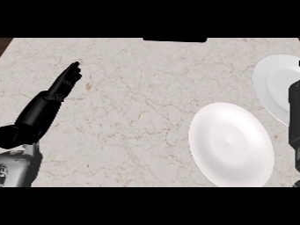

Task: Pick the lemon from the plate and place it in the plate

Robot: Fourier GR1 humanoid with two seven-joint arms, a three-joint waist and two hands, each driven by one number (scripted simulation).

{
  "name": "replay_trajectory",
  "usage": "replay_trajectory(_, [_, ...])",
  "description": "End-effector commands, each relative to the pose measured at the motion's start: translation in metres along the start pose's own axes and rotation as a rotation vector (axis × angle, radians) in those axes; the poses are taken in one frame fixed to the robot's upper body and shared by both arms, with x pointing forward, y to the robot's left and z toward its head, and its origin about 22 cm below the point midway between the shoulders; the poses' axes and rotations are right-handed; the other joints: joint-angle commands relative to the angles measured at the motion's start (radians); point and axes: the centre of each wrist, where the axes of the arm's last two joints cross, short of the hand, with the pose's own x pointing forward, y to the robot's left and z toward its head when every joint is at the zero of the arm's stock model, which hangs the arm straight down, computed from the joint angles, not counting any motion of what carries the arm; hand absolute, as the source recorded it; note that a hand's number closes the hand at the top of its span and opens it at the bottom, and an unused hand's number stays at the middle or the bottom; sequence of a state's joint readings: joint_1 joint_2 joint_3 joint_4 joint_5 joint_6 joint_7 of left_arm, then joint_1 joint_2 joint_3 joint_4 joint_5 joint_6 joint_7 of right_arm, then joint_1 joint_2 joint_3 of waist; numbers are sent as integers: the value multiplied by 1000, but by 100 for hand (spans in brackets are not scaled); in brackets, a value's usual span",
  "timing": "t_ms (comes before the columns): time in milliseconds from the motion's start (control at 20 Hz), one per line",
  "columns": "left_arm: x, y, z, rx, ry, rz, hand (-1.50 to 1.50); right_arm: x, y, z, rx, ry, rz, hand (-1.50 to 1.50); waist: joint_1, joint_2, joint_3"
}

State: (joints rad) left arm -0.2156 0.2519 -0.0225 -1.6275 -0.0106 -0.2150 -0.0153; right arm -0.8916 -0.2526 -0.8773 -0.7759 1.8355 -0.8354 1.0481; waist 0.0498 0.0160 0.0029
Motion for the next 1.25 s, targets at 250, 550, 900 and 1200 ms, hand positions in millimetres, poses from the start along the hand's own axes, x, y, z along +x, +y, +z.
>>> replay_trajectory(250, [-11,8,20,10,31,0,0,-4,-8,67,-70,120,-457,-150,-29,-16,-2])
replay_trajectory(550, [-5,-3,7,30,33,0,0,-20,-21,90,-29,73,-498,-150,-46,-23,-3])
replay_trajectory(900, [-11,3,12,28,32,-18,0,-41,-52,106,22,43,-461,-150,-46,-24,-4])
replay_trajectory(1200, [-10,9,14,38,34,-7,0,-47,-81,113,62,37,-445,-150,-50,-21,-4])
